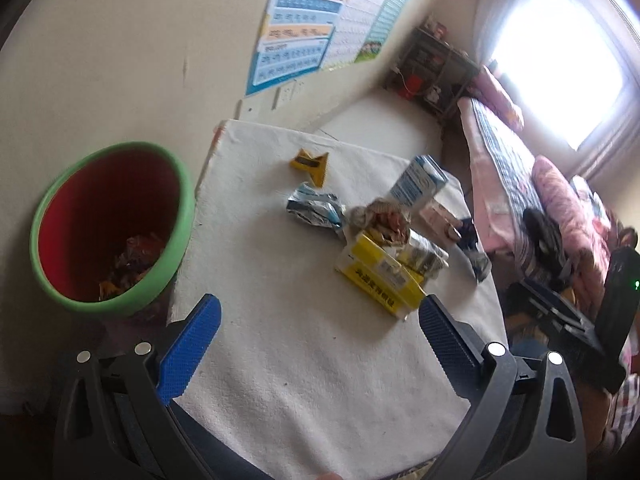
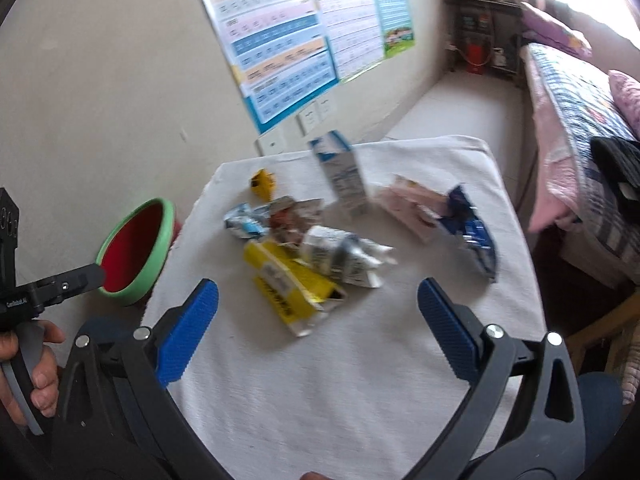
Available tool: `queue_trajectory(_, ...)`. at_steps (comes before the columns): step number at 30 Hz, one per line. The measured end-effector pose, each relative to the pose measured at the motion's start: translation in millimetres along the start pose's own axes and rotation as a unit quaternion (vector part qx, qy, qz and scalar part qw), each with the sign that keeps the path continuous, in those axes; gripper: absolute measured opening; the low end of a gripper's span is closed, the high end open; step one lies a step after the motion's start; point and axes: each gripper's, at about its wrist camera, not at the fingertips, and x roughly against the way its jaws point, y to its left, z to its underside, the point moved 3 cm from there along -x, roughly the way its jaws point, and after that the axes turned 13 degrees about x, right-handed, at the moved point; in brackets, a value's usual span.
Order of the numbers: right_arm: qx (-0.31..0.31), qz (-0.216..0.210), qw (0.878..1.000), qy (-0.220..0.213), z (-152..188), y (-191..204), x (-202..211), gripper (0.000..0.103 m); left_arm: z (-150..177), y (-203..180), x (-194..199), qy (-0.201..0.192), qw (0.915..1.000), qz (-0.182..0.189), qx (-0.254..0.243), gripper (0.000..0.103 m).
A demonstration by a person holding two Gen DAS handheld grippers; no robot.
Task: Collect trash
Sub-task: 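Move both open tools back over the trash on the table, then grasp the silver-blue wrapper with the left tool while the right tool grasps the blue snack bag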
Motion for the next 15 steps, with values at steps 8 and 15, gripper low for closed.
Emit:
queue_trajectory(8,-0.034,0.033,0.999,-0.015,1,-45,13,0.098,-13,-13,3,0.006,0.9998,-0.005,-0.019,0.095)
queue_trajectory(15,-0.024,0.043,0.999,0.007,6,-57,3,0.098,-24,-14,-18,0.017,0.9993,-0.013,-0.03,0.095)
